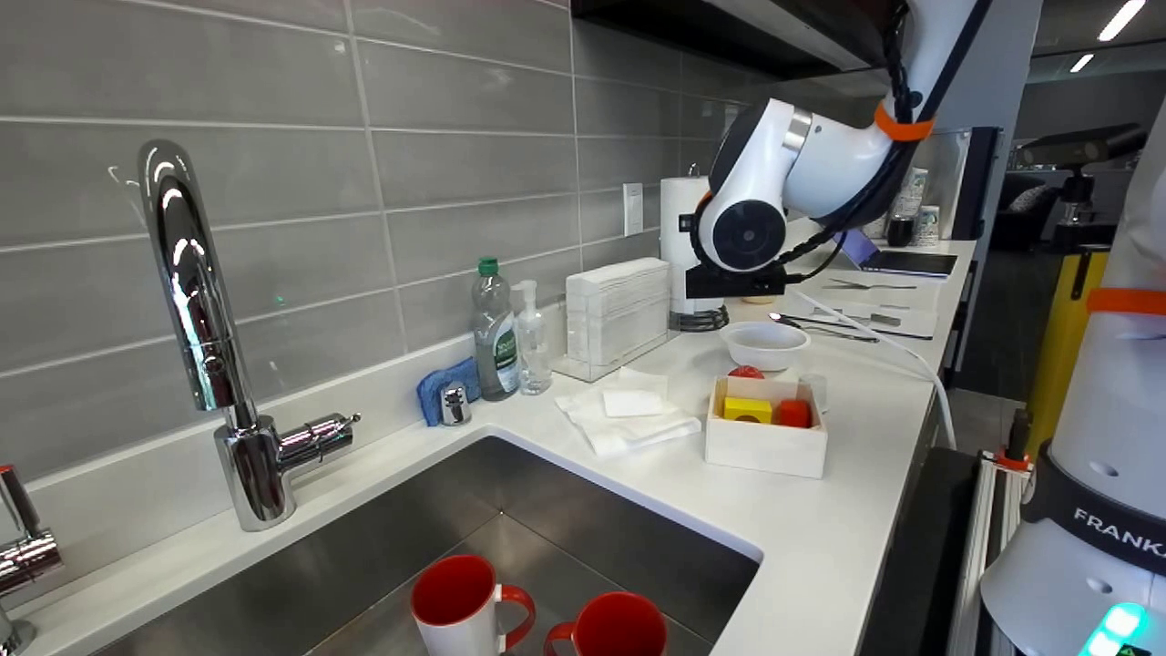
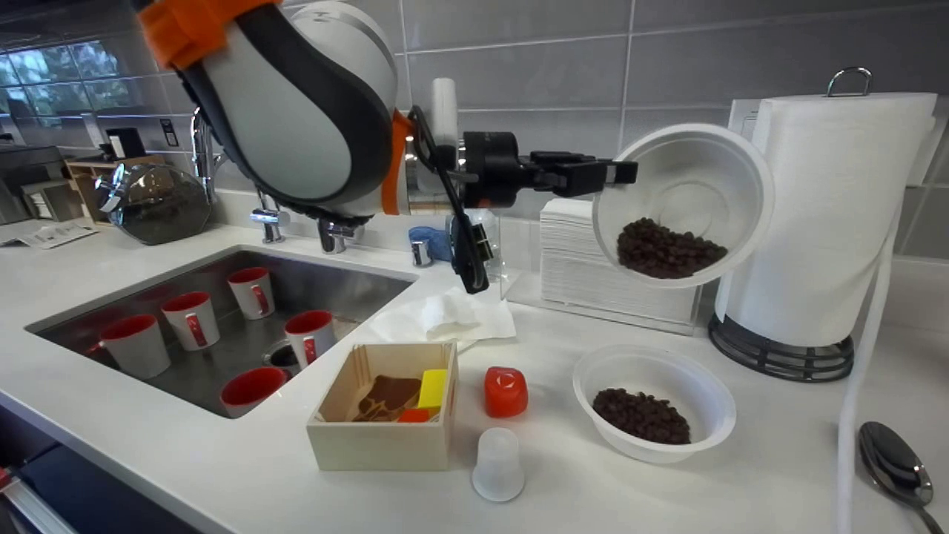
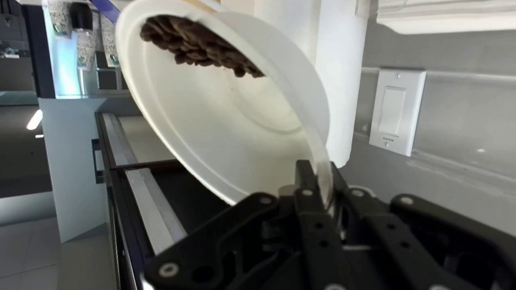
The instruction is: Pour some contents of the left bowl into the one on the right
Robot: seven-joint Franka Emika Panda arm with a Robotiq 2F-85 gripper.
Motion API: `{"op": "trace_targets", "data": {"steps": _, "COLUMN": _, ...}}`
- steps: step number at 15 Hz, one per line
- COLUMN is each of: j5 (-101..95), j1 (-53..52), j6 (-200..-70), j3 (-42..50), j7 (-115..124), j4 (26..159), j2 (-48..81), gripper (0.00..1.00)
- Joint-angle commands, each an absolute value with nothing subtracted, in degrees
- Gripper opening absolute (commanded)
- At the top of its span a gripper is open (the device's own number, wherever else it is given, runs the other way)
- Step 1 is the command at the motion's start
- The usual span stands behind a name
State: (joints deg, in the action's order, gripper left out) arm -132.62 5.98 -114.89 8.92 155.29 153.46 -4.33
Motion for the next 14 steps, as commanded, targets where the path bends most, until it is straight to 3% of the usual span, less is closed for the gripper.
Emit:
{"op": "trace_targets", "data": {"steps": 1, "j5": -128.98, "j1": 6.35, "j6": -122.72, "j3": 9.41, "j7": 155.71, "j4": 151.2, "j2": -3.98, "gripper": 0.0}}
{"op": "trace_targets", "data": {"steps": 14, "j5": -108.51, "j1": 7.76, "j6": -143.09, "j3": 10.2, "j7": 141.22, "j4": 143.45, "j2": 0.4, "gripper": 0.0}}
